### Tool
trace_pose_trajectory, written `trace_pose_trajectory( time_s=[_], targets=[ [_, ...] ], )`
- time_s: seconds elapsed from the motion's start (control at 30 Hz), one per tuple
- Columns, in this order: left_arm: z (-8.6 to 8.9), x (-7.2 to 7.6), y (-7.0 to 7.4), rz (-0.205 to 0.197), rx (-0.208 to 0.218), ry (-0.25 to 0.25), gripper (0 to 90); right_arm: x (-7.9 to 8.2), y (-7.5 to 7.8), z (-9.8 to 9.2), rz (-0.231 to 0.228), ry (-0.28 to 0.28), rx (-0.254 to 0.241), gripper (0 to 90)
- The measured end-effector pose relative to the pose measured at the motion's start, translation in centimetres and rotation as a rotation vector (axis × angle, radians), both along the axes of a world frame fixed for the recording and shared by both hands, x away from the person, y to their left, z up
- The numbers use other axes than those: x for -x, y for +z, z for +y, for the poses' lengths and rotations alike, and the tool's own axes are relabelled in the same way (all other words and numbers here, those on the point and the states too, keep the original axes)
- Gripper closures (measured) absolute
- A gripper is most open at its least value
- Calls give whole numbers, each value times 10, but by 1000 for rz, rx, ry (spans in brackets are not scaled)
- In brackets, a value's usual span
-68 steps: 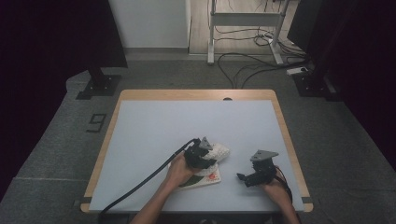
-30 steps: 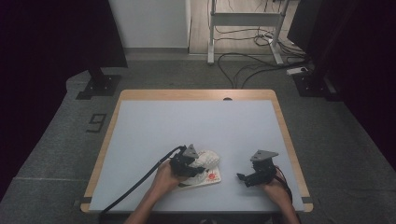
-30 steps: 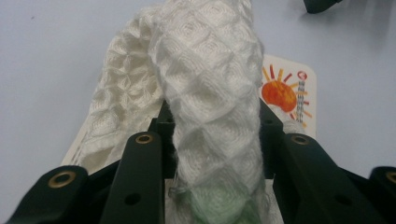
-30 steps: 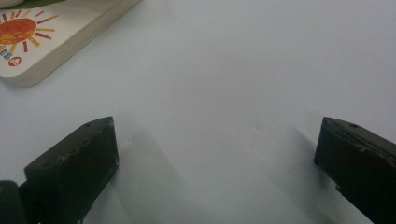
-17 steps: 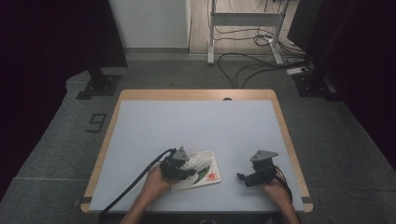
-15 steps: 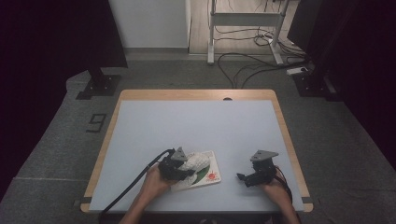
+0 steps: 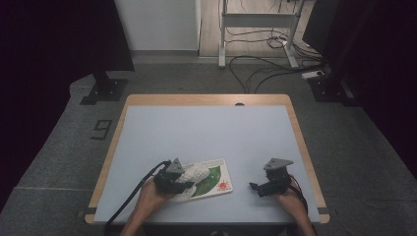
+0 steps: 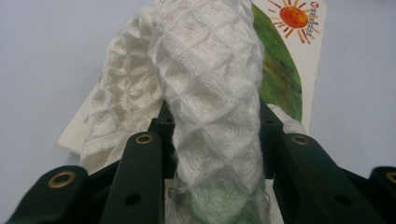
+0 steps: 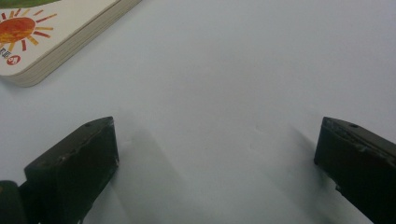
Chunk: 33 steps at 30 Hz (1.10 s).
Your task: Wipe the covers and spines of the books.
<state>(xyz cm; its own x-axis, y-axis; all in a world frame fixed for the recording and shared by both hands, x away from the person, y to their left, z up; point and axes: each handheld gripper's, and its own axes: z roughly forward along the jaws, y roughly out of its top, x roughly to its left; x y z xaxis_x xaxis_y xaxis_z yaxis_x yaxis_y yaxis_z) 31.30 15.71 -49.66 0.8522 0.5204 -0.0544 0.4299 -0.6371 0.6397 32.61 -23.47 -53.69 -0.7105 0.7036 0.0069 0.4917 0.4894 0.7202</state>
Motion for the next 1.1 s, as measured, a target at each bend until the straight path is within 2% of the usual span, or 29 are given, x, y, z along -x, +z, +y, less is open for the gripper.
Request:
trace_pose_trajectory(
  time_s=[0.23,0.43,0.73,1.1],
  targets=[
    [15,5,1,-2,2,21,640,0,0,0,0,0,0,0],
    [21,7,1,-1,0,36,640,0,0,0,1,0,0,0],
    [22,15,1,2,1,44,641,0,0,0,0,0,0,0],
    [22,34,1,11,2,34,639,0,0,0,1,1,0,0]
  ],
)
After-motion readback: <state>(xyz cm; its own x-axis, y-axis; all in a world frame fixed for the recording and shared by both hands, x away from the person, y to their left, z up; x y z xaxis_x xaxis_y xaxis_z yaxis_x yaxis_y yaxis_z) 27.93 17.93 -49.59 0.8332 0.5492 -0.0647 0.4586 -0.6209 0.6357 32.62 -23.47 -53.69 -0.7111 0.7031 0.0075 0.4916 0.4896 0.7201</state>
